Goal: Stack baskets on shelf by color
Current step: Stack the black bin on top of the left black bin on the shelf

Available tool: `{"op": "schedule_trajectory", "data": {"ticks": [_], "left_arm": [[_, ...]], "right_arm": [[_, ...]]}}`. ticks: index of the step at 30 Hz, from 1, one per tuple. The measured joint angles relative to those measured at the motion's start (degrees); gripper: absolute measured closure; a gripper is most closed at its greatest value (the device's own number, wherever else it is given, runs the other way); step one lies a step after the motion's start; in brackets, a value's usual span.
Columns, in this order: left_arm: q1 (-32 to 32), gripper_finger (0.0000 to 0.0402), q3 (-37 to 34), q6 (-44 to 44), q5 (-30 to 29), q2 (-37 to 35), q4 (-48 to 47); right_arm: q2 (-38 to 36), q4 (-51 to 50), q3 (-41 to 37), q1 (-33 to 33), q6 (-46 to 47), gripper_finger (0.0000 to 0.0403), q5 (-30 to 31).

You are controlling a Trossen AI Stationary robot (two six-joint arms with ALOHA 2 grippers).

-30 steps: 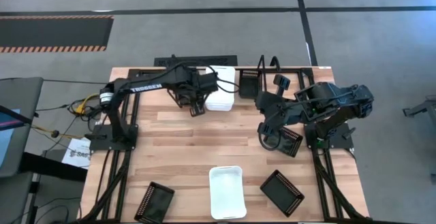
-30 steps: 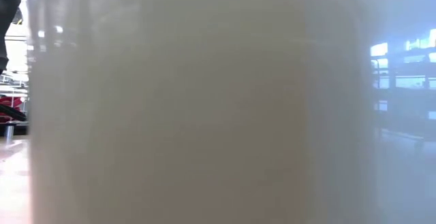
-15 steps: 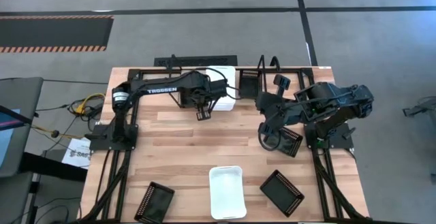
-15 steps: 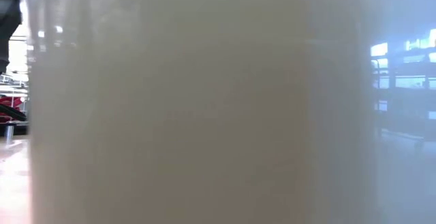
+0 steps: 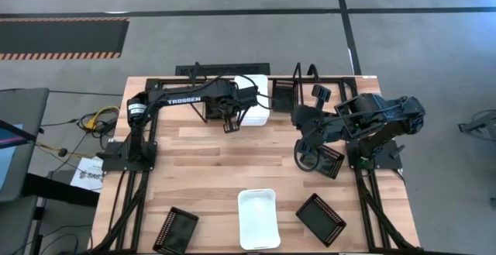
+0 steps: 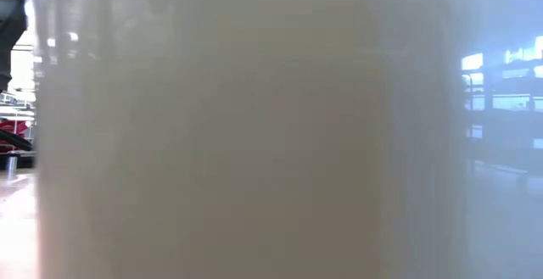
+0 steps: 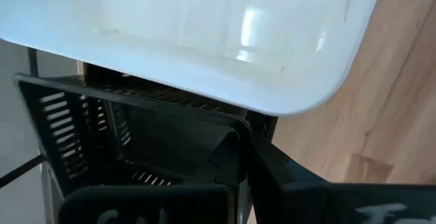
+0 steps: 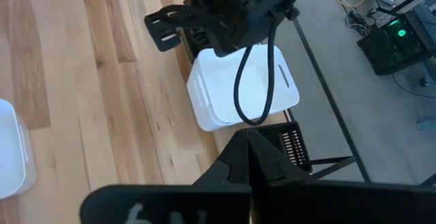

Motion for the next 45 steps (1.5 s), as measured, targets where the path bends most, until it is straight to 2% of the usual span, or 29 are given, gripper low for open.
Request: {"op": "schedule_trajectory", "data": {"ticks": [27,32,38,45], "left_arm": [[0.00,0.0401,0.00,2.29,0.25,0.00,-2.23],[0.00,0.0401,0.00,2.31,2.40,-0.02,-2.16],[0.00,0.0380,0.00,2.75,1.49,-0.04,-2.16],[0.02,0.0338,0.00,3.84,-0.27,-0.04,-2.19]], "right_arm": [[0.00,0.13,0.00,0.00,0.04,0.0401,0.00],[0.00,0.15,0.00,-0.02,0.07,0.0401,0.00],[0.00,0.15,0.00,-0.01,0.07,0.0401,0.00],[0.00,0.13,0.00,-0.02,0.07,0.0401,0.00]]}}
